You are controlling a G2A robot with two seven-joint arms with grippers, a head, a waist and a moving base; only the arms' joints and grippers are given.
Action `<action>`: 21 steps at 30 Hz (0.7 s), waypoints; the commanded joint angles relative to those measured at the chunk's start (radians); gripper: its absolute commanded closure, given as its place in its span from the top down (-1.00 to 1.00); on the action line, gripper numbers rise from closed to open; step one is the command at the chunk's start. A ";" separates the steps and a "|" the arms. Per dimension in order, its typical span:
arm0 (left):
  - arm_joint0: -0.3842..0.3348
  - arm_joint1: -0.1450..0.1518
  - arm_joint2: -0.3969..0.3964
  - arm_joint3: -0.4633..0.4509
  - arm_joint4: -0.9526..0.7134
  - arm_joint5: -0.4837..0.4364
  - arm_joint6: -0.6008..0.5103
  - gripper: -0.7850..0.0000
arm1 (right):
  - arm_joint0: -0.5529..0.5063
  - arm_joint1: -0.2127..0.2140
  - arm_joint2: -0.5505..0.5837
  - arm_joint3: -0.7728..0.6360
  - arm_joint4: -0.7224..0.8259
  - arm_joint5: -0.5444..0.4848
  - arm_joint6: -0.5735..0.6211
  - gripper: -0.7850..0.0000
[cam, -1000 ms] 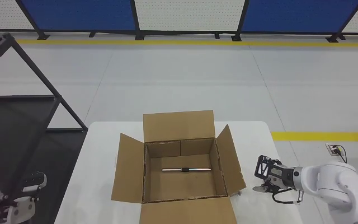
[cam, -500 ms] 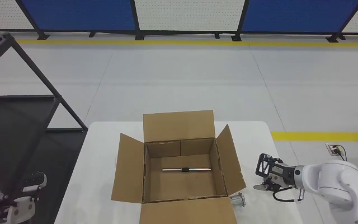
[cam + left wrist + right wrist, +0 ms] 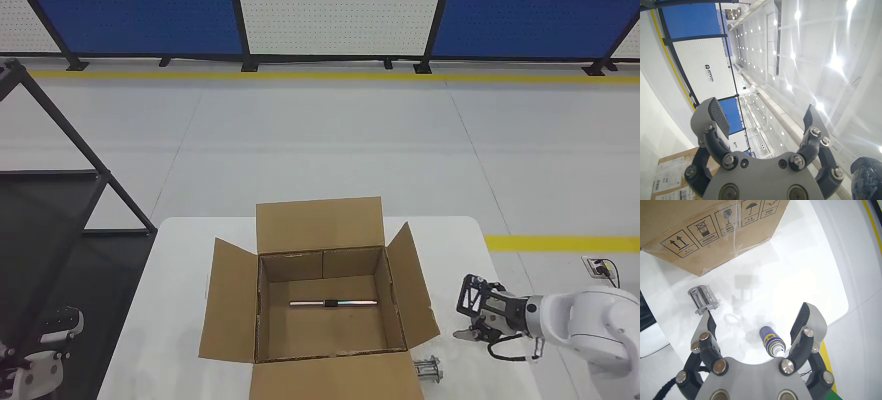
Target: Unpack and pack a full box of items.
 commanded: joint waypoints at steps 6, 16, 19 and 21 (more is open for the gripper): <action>0.000 0.000 0.000 0.000 0.000 0.000 0.000 1.00 | -0.088 0.012 0.007 -0.054 -0.016 -0.032 -0.012 1.00; 0.000 0.000 0.000 0.000 0.000 0.000 0.000 1.00 | -0.167 0.019 -0.033 -0.031 -0.057 -0.065 -0.064 1.00; 0.000 0.000 0.000 0.000 0.000 0.000 0.000 1.00 | -0.158 0.014 -0.057 0.010 -0.056 -0.022 -0.088 1.00; 0.000 0.000 0.000 0.000 0.000 0.000 0.000 1.00 | -0.144 0.010 -0.080 0.024 -0.054 -0.020 -0.096 1.00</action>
